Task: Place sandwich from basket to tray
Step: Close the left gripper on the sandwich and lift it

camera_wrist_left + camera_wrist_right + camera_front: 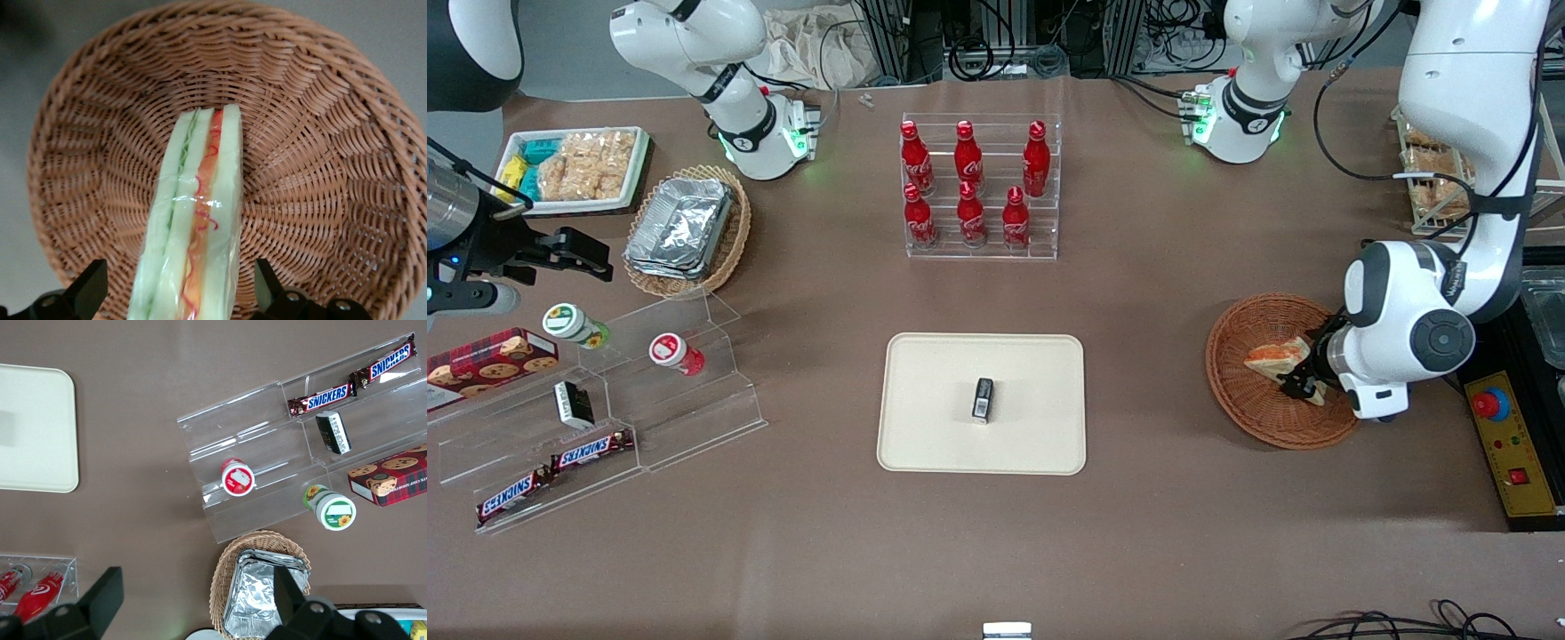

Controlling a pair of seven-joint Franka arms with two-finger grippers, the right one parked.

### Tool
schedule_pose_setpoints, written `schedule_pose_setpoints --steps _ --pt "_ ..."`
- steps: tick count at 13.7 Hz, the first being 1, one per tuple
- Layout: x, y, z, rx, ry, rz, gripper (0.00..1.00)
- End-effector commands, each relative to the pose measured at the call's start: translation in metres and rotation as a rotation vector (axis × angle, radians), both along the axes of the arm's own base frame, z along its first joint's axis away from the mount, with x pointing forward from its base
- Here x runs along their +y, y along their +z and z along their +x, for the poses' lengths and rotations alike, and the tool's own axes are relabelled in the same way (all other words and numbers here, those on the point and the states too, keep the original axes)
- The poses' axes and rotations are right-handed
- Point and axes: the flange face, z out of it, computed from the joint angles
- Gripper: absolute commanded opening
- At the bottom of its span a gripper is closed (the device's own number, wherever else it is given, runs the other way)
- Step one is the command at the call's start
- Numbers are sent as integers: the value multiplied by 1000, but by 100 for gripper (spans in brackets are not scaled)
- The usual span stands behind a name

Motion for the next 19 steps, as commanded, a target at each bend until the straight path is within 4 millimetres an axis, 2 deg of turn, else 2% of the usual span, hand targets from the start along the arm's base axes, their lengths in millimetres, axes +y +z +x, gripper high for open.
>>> schedule_pose_setpoints --steps 1,2,3,4,6,7,10,12,17,18,19 --pt "0 -13 -6 -25 8 14 98" --pt "5 -17 -5 -23 16 17 94" --pt "5 -17 -3 -25 4 24 80" --pt "4 -15 1 -36 -27 52 50" --pt "3 -9 5 -55 -53 82 13" --pt "1 -4 6 -69 -67 89 0" --pt "1 10 10 -93 -101 105 0" --pt "2 30 12 -117 -145 103 0" --pt "1 116 22 -159 -309 111 0" --pt "-4 139 24 -134 -349 106 0" --pt "-13 172 24 -109 -400 102 0"
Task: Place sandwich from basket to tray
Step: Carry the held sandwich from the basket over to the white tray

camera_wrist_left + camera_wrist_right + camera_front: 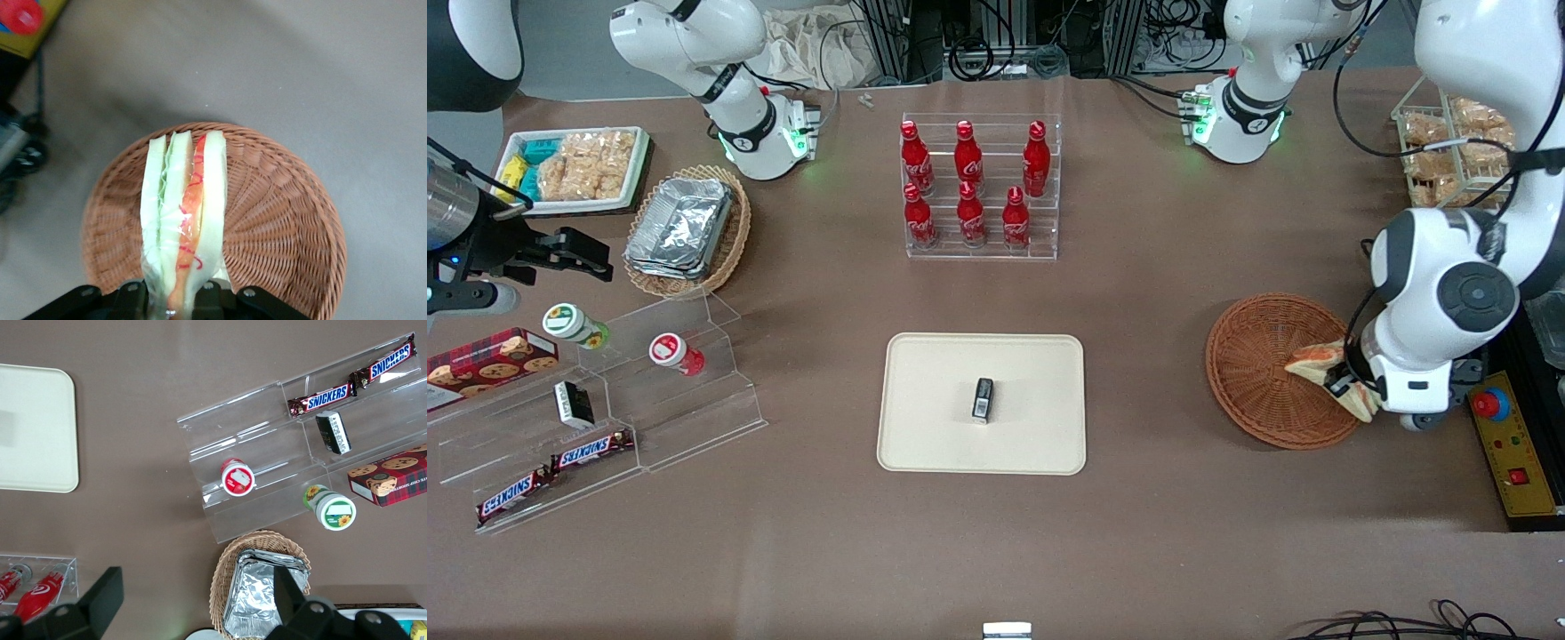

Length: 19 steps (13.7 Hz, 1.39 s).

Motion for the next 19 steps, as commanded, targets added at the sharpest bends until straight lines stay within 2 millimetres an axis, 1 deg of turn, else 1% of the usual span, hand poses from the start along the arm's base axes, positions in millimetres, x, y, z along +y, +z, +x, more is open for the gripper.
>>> schedule_pose_setpoints --steps 1,2,3,4,5,6,7,9,10,12,13,14,16,17,18,19 --pt "-20 89 5 38 -114 17 0" --pt "-29 120 8 61 -161 14 0" --pt "-39 144 6 96 -232 -6 1" --pt "-49 163 6 104 -293 -21 1" --pt "-68 175 6 96 -339 -40 1" --pt "-87 179 4 94 -376 -48 1" --pt "-114 174 1 103 -424 -61 1" --pt "-175 150 2 124 -522 -108 0" --pt "-201 139 8 129 -567 -139 0" --pt "-259 104 20 159 -638 -203 0" --pt "-290 86 22 168 -661 -220 0" --pt "-316 63 25 167 -655 -236 0" --pt "-352 13 29 137 -667 -277 1" --pt "-373 -7 24 129 -696 -281 1" --pt "-384 -23 22 114 -720 -266 3" --pt "-387 -39 24 109 -732 -249 5"
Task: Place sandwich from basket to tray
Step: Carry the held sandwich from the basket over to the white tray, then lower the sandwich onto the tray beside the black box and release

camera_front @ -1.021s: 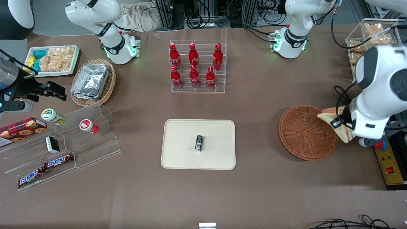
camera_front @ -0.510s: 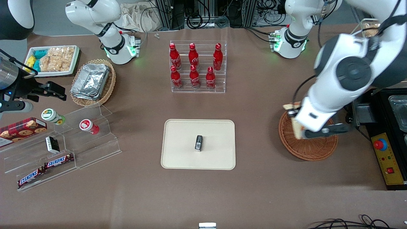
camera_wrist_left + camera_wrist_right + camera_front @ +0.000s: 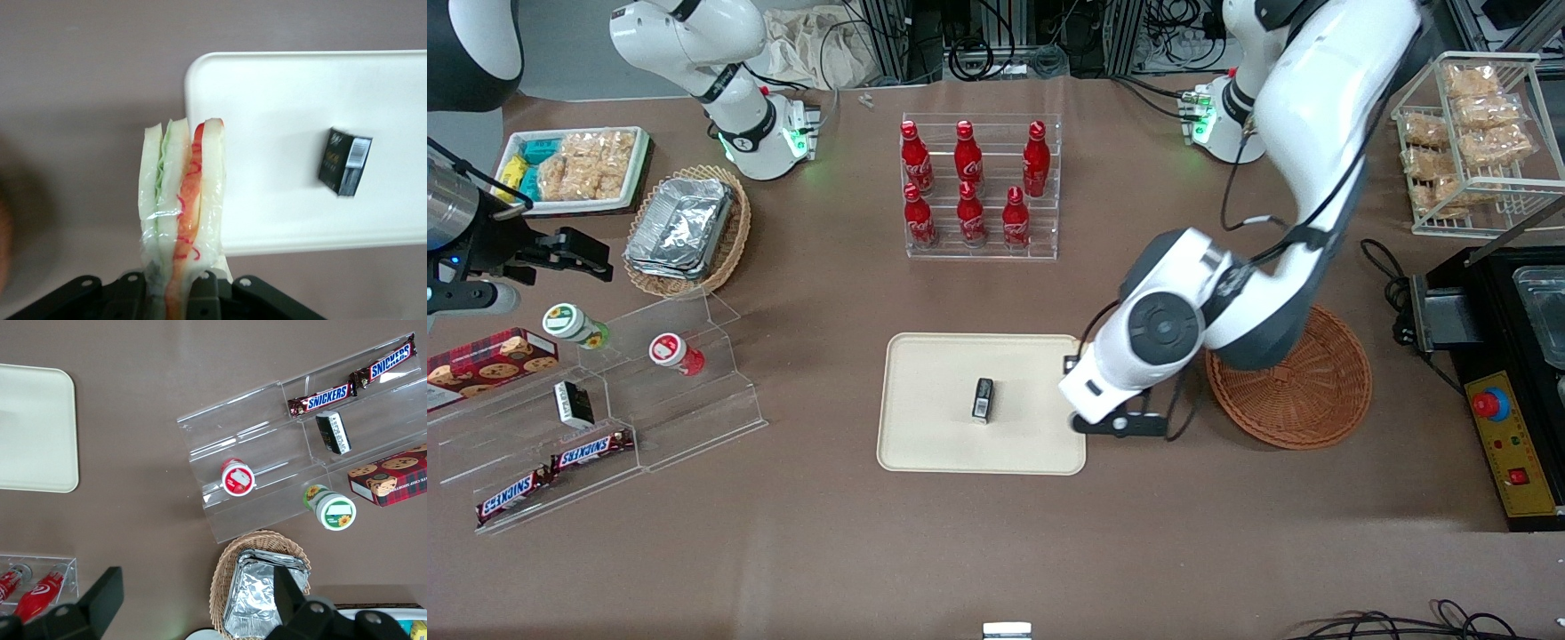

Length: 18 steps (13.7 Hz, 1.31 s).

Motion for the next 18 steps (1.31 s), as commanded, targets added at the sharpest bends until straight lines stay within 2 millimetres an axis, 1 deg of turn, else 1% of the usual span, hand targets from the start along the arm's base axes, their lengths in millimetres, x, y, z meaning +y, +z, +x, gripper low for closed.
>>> schedule_pose_setpoints --steps 1,2,3,5,6,8,10,11,12,14,16,17,18 --pt "-16 -26 7 -28 -20 12 6" --pt "-21 -39 6 -27 -24 3 7" --pt "-24 -55 7 -32 -26 -6 7" --pt "-28 -79 9 -53 -40 -7 8" --pt "-33 -86 7 -59 -50 -10 8" --pt "-37 -97 3 -46 -53 -7 10" --pt "-41 -105 3 -61 -56 -28 13" --pt "-41 -111 3 -61 -56 -31 33" --pt "-41 -113 3 -61 -57 -29 99" --pt "-36 -102 7 -89 -64 -14 99" --pt "-32 -84 12 -116 -62 -8 99" --pt "-25 -64 18 -137 -47 -9 99" --pt "-11 -45 25 -148 -29 -2 99"
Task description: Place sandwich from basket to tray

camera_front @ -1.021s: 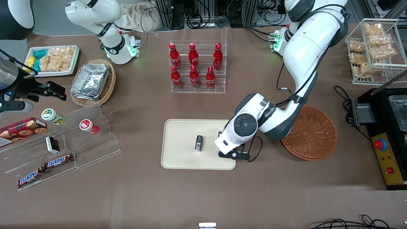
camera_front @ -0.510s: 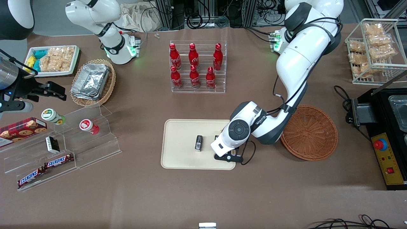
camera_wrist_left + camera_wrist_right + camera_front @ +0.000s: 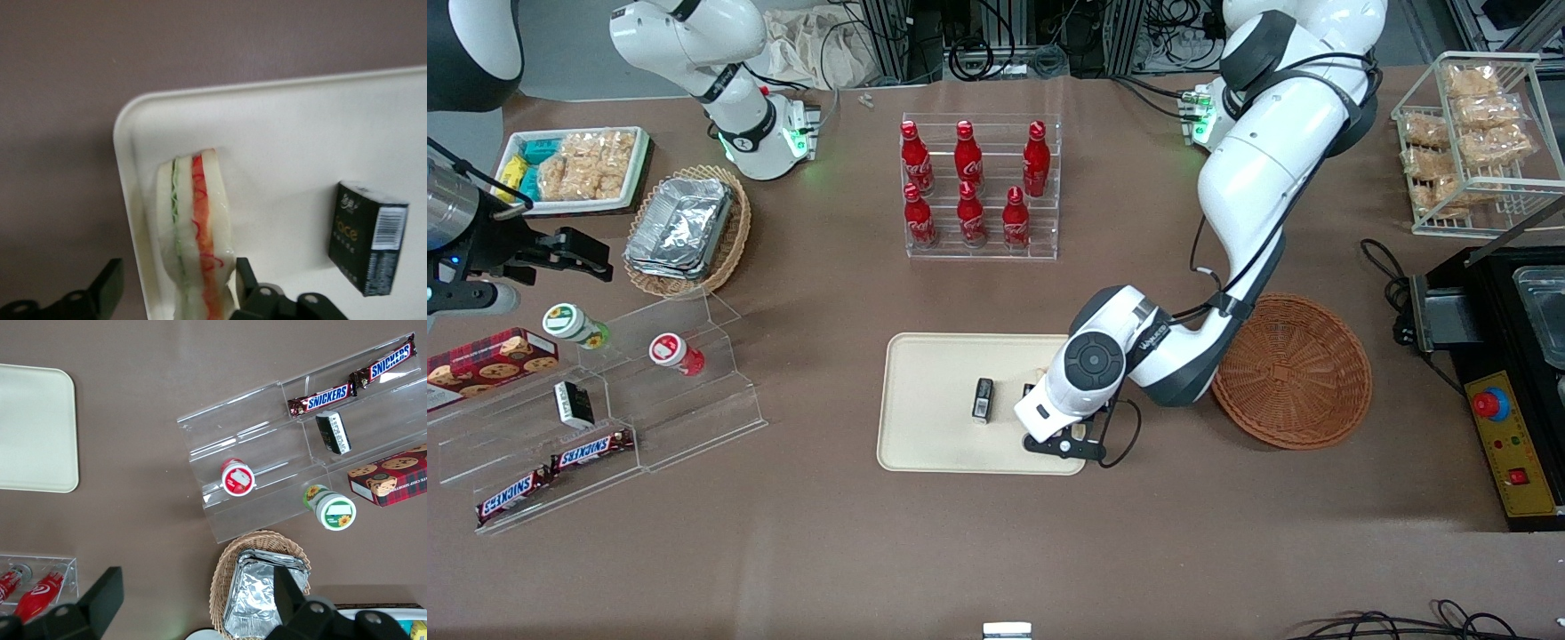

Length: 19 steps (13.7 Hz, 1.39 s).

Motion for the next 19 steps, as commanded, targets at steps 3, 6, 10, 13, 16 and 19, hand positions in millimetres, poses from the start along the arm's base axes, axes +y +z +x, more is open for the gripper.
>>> schedule_pose_setpoints --steps 3,6,10,13,16,19 --pt "63 113 21 -46 80 71 99" --pt "126 177 26 -60 158 94 100" --pt "204 238 -9 -75 263 121 100" --pt "258 265 -36 -61 294 103 100" --pt "299 268 -57 -37 313 107 100" --pt "338 261 -75 -46 273 110 100"
